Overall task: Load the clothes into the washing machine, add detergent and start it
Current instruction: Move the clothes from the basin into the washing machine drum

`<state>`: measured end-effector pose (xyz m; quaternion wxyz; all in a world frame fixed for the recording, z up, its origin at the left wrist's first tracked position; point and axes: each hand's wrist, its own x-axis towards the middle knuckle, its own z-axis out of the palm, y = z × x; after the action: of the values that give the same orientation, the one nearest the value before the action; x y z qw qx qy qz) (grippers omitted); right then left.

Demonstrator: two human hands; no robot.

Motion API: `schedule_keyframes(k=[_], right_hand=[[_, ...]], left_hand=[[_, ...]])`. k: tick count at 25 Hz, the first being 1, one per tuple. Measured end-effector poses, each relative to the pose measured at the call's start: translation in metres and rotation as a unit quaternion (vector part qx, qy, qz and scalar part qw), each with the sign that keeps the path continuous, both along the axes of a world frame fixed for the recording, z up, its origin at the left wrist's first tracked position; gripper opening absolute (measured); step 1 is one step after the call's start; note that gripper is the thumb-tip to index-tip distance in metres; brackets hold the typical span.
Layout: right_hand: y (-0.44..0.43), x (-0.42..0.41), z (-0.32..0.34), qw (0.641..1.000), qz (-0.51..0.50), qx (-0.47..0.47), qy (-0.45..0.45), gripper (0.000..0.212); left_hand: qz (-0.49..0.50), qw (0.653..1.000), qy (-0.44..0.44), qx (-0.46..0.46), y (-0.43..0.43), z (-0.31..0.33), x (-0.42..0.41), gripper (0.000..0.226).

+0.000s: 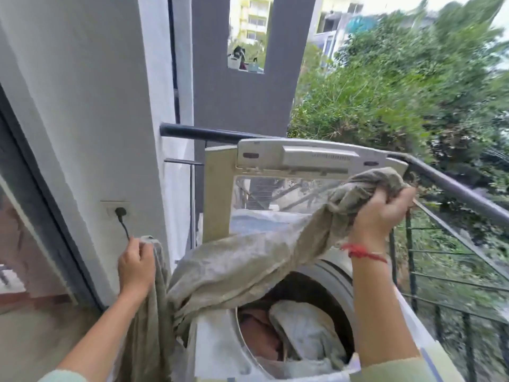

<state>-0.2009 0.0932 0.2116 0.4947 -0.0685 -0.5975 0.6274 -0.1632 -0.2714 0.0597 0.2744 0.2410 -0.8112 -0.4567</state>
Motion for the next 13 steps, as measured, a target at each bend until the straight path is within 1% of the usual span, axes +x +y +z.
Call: schedule_keyframes(k=[1, 2, 3, 4, 5, 6, 7, 8, 9, 10, 11, 12, 13], right_hand=[[0.015, -0.005, -0.019, 0.992, -0.003, 0.054, -0.114, 0.008], [0.028, -0.012, -0.044, 0.947, 0.024, 0.147, -0.286, 0.018], [0.041, -0.019, -0.075, 0.856, 0.07, 0.238, -0.453, 0.035], [0.049, -0.02, -0.099, 0.748, 0.106, 0.324, -0.569, 0.05], [0.046, -0.021, -0.116, 0.677, 0.118, 0.386, -0.616, 0.057], [0.032, -0.021, -0.125, 0.667, 0.131, 0.413, -0.606, 0.056], [0.011, -0.021, -0.129, 0.696, 0.149, 0.419, -0.564, 0.051], [-0.012, -0.019, -0.131, 0.726, 0.187, 0.419, -0.512, 0.046], [-0.041, -0.016, -0.132, 0.746, 0.243, 0.419, -0.458, 0.043], [-0.069, -0.012, -0.135, 0.745, 0.308, 0.42, -0.418, 0.044], [-0.098, -0.006, -0.141, 0.722, 0.375, 0.431, -0.391, 0.053], [-0.124, -0.002, -0.151, 0.69, 0.429, 0.436, -0.387, 0.066], [-0.146, 0.001, -0.162, 0.656, 0.462, 0.439, -0.404, 0.082]], left_hand=[[0.021, 1.0, -0.004, 0.004, 0.008, -0.005, 0.002, 0.036], [0.043, 0.999, -0.009, 0.007, 0.012, -0.008, 0.007, 0.041], [0.06, 0.998, -0.015, 0.014, 0.014, -0.01, 0.014, 0.043], [0.065, 0.998, -0.02, 0.018, 0.015, -0.013, 0.023, 0.039], [0.06, 0.998, -0.023, 0.016, 0.015, -0.013, 0.03, 0.032], [0.051, 0.998, -0.029, 0.014, 0.014, -0.012, 0.036, 0.027], [0.039, 0.998, -0.038, 0.013, 0.014, -0.011, 0.04, 0.024], [0.027, 0.998, -0.047, 0.014, 0.014, -0.011, 0.042, 0.024], [0.02, 0.998, -0.054, 0.011, 0.012, -0.013, 0.045, 0.025], [0.018, 0.998, -0.058, 0.01, 0.009, -0.014, 0.046, 0.025], [0.02, 0.998, -0.06, 0.01, 0.003, -0.017, 0.047, 0.023], [0.019, 0.998, -0.061, 0.012, -0.003, -0.018, 0.049, 0.022], [0.016, 0.998, -0.063, 0.017, -0.01, -0.019, 0.052, 0.024]])
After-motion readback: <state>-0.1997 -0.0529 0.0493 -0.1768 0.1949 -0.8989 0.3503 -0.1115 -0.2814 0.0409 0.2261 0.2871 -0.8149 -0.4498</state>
